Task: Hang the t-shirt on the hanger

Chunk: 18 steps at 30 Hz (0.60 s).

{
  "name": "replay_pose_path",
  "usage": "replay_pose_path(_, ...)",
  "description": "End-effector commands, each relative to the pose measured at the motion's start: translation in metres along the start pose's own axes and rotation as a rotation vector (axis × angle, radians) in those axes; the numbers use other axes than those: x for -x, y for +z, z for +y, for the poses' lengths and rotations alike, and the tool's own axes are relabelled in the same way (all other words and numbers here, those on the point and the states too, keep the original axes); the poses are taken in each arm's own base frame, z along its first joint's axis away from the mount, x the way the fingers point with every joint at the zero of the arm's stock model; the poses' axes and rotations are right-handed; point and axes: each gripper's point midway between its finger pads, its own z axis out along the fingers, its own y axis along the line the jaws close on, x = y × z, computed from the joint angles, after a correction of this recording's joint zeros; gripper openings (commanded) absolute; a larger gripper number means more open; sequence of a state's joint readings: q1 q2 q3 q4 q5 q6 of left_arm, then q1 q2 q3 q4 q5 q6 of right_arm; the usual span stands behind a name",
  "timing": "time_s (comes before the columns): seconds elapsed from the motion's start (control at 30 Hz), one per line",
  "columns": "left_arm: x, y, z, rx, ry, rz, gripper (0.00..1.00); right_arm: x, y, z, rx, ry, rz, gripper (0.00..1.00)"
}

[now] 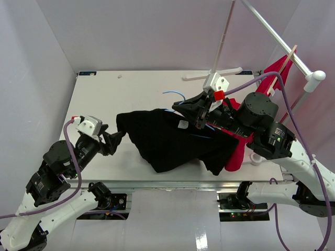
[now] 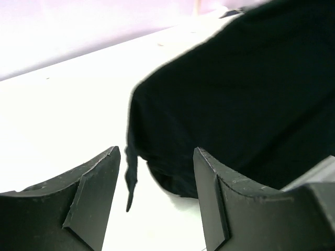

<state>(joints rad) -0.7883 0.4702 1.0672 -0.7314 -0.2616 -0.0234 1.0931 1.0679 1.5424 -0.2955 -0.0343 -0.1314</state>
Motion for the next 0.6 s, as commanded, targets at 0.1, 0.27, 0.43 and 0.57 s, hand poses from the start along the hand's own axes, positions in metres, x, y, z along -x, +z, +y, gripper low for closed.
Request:
replay_pose_path(0.1,-0.005,0.008,0.020,0.109,0.069,0.000,0.69,0.054,-0.025,0.005,0.029,0.010,-0.162,0.08)
replay_pose_path(0.27,-0.012,0.011,-0.006,-0.037,0.089,-0.009,0.67,0.061,-0.033,0.008,0.040,0.018,-0.194,0.08)
replay_pose_path(0.43,-0.019,0.014,-0.017,-0.098,0.094,0.009,0.14,0.068,-0.040,0.010,0.054,0.018,-0.219,0.08)
replay_pose_path(0.57,-0.021,0.014,-0.002,-0.011,0.080,0.022,0.00,0.071,-0.044,0.005,0.022,0.009,-0.229,0.08)
